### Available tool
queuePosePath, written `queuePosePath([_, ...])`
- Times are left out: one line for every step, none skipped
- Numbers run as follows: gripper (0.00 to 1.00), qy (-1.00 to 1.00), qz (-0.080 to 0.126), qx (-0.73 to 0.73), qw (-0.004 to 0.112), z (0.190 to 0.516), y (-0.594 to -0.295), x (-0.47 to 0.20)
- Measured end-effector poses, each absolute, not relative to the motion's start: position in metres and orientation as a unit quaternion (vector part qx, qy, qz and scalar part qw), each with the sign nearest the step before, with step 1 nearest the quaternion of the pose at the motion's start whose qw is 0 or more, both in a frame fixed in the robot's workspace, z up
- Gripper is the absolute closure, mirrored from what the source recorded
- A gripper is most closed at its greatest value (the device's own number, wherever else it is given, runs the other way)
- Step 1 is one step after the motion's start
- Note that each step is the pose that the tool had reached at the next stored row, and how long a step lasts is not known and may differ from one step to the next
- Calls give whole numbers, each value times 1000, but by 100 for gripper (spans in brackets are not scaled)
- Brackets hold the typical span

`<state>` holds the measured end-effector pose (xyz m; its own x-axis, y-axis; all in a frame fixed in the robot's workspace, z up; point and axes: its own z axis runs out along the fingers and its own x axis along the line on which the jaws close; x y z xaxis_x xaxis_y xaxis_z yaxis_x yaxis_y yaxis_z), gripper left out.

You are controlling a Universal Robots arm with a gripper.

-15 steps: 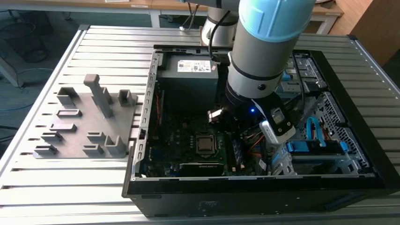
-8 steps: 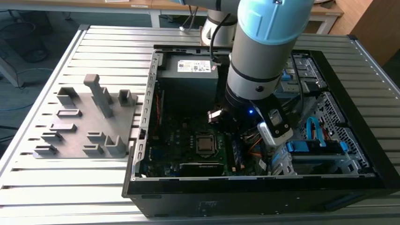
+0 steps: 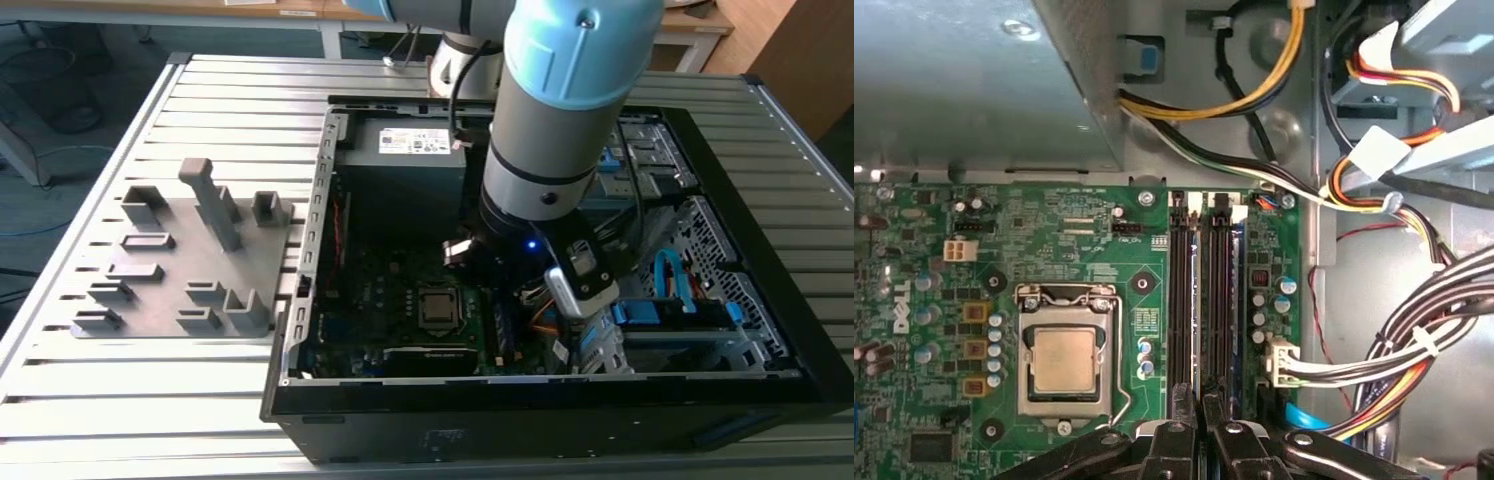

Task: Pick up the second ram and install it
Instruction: 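Insert the second ram into the second slot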

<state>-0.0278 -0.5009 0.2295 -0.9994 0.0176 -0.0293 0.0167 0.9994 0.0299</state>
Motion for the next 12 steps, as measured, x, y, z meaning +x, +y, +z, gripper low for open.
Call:
queuePosePath([86, 1000, 14, 13, 15, 229, -501, -28])
queuePosePath([86, 1000, 13, 14, 15, 229, -501, -28])
queuePosePath([86, 1000, 12, 15, 15, 229, -501, -28])
queuePosePath([86, 1000, 11, 15, 15, 229, -501, -28])
queuePosePath([86, 1000, 11, 15, 15, 229, -500, -27])
queuePosePath([86, 1000, 10, 15, 15, 229, -500, -27])
queuePosePath([86, 1000, 10, 15, 15, 229, -500, -26])
queuePosePath([86, 1000, 10, 15, 15, 228, -499, -26])
queuePosePath([86, 1000, 10, 15, 15, 228, -498, -25])
queuePosePath([86, 1000, 10, 15, 15, 227, -498, -25])
queuePosePath([86, 1000, 10, 15, 15, 226, -498, -25])
queuePosePath([86, 1000, 10, 13, 15, 226, -498, -25])
